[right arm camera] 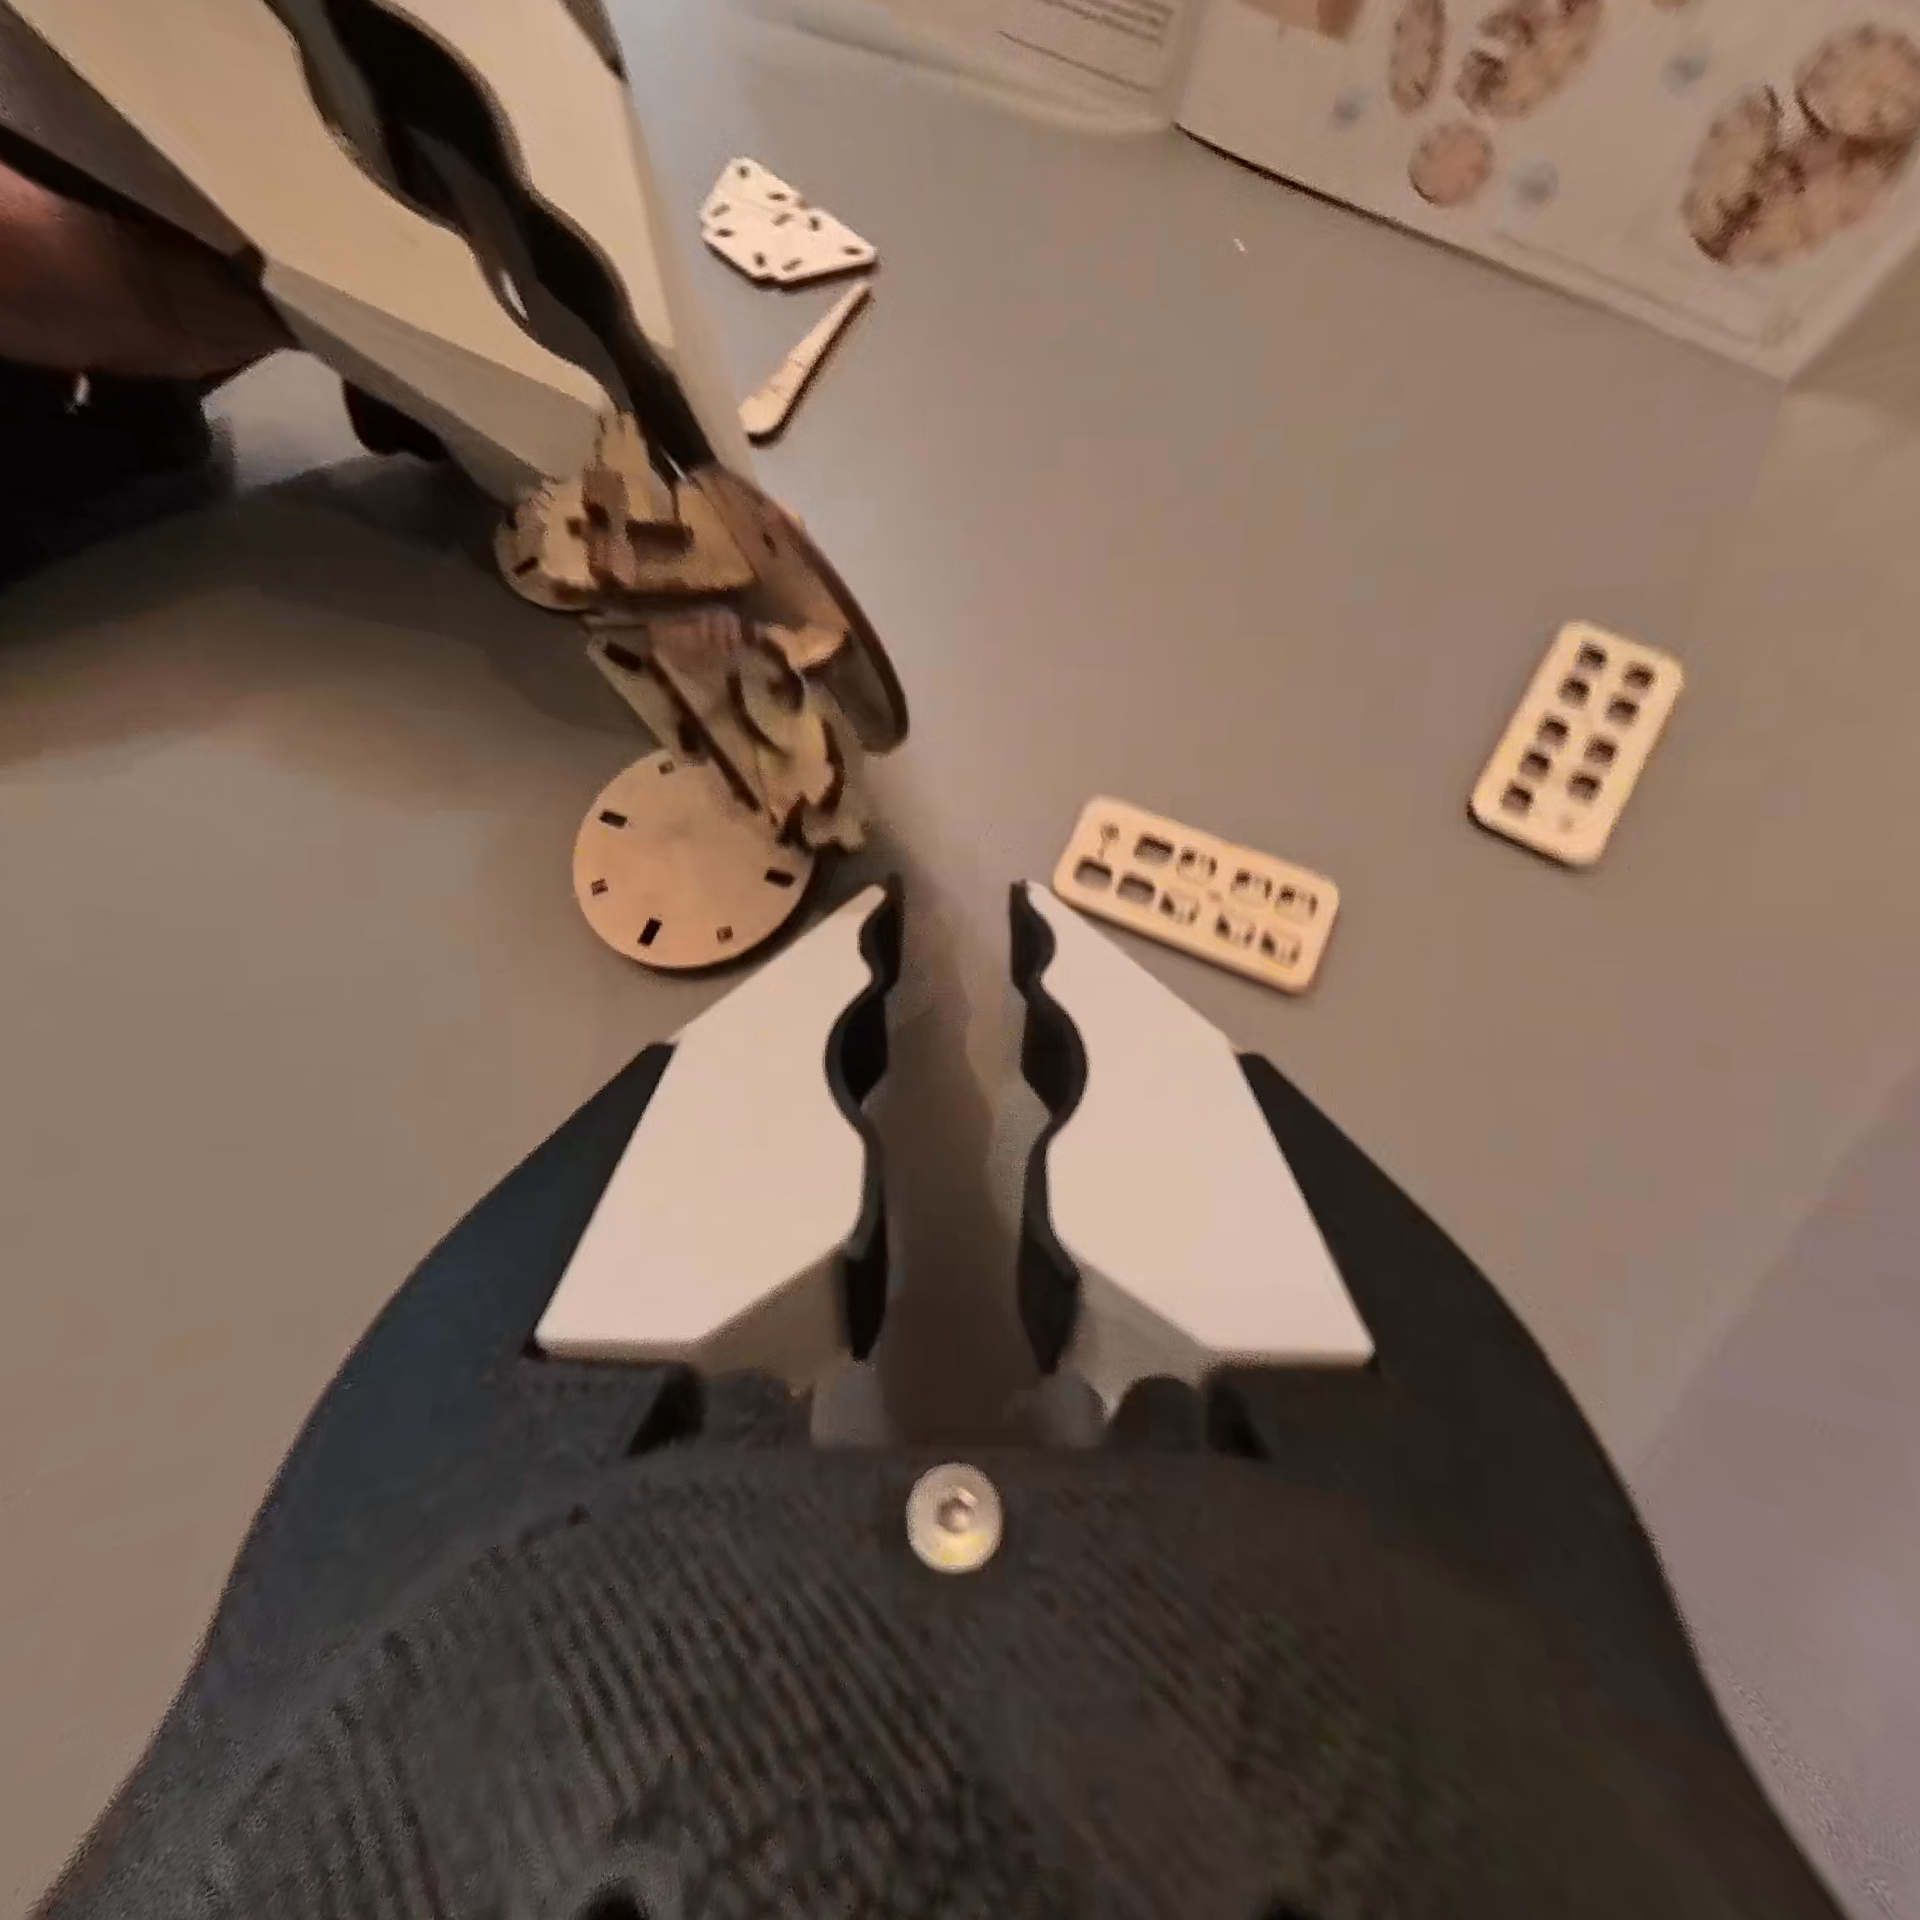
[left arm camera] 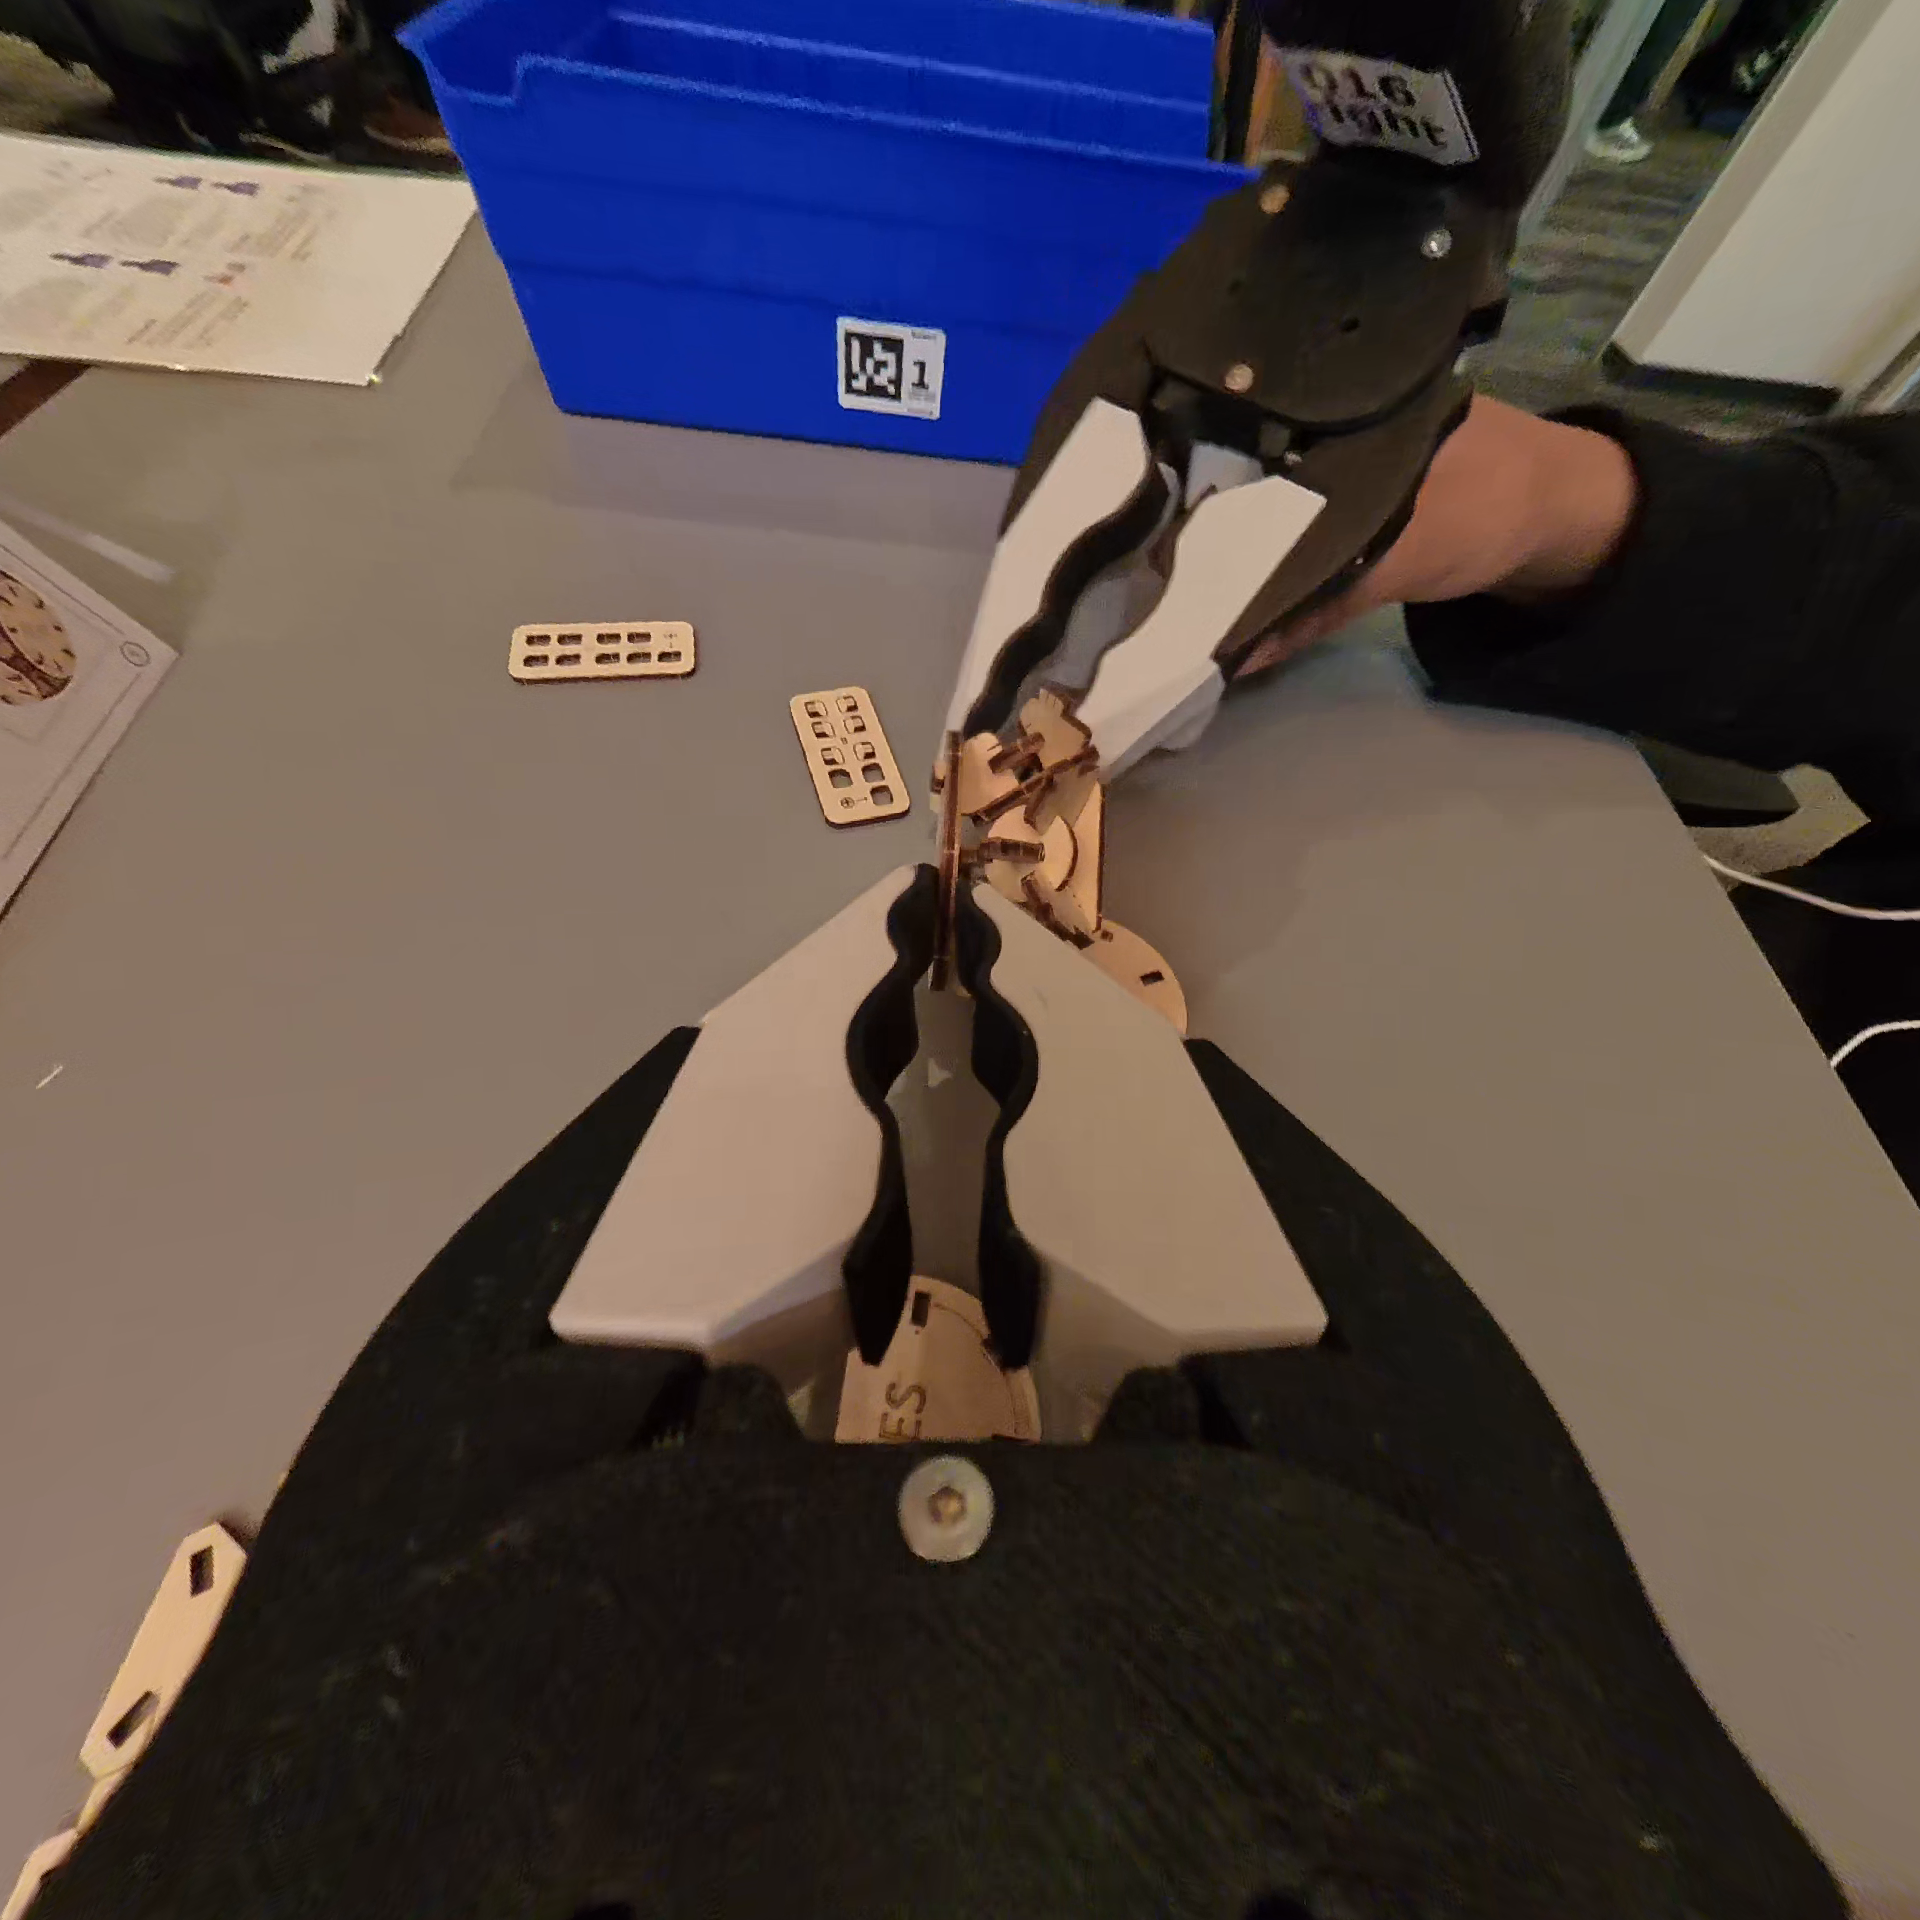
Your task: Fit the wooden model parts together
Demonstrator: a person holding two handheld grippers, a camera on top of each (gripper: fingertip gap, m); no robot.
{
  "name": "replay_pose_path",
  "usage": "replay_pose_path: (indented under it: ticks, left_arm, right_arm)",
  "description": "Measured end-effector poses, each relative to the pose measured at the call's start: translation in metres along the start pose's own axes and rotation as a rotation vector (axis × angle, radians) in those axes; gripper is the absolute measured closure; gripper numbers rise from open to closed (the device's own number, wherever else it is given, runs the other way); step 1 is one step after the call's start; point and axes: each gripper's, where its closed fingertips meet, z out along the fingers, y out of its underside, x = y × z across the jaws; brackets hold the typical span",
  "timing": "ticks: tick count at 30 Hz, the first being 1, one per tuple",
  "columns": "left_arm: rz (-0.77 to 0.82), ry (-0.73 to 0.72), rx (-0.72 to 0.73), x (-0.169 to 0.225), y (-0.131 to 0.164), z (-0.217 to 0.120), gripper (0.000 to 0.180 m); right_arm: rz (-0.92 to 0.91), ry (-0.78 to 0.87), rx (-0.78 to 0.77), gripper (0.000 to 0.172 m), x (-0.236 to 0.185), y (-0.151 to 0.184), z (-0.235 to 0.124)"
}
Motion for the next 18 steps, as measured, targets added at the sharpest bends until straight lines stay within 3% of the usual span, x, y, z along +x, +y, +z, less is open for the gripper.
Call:
replay_pose_path:
  ticks: [4,8,11,13,18]
  left_arm:
    - [-0.048,0.02,0.075,-0.003,-0.007,-0.004,0.18]
    - [-0.078,0.073,0.133,0.002,-0.014,-0.01,0.18]
    - [-0.027,0.022,0.133,0.002,-0.013,-0.011,0.18]
    - [0.007,-0.037,0.119,-0.001,-0.011,-0.012,0.18]
    - [-0.043,-0.041,0.109,0.001,-0.009,-0.012,0.18]
  right_arm:
    - [0.078,-0.022,0.045,0.136,-0.021,0.01,-0.013]
    - [-0.061,-0.025,0.022,0.122,-0.05,0.011,-0.006]
    - [-0.13,-0.011,-0.054,0.107,-0.06,0.014,0.013]
    - [-0.131,-0.033,-0.053,0.104,-0.068,0.009,0.019]
    - [-0.161,-0.061,-0.052,0.123,-0.067,0.005,0.023]
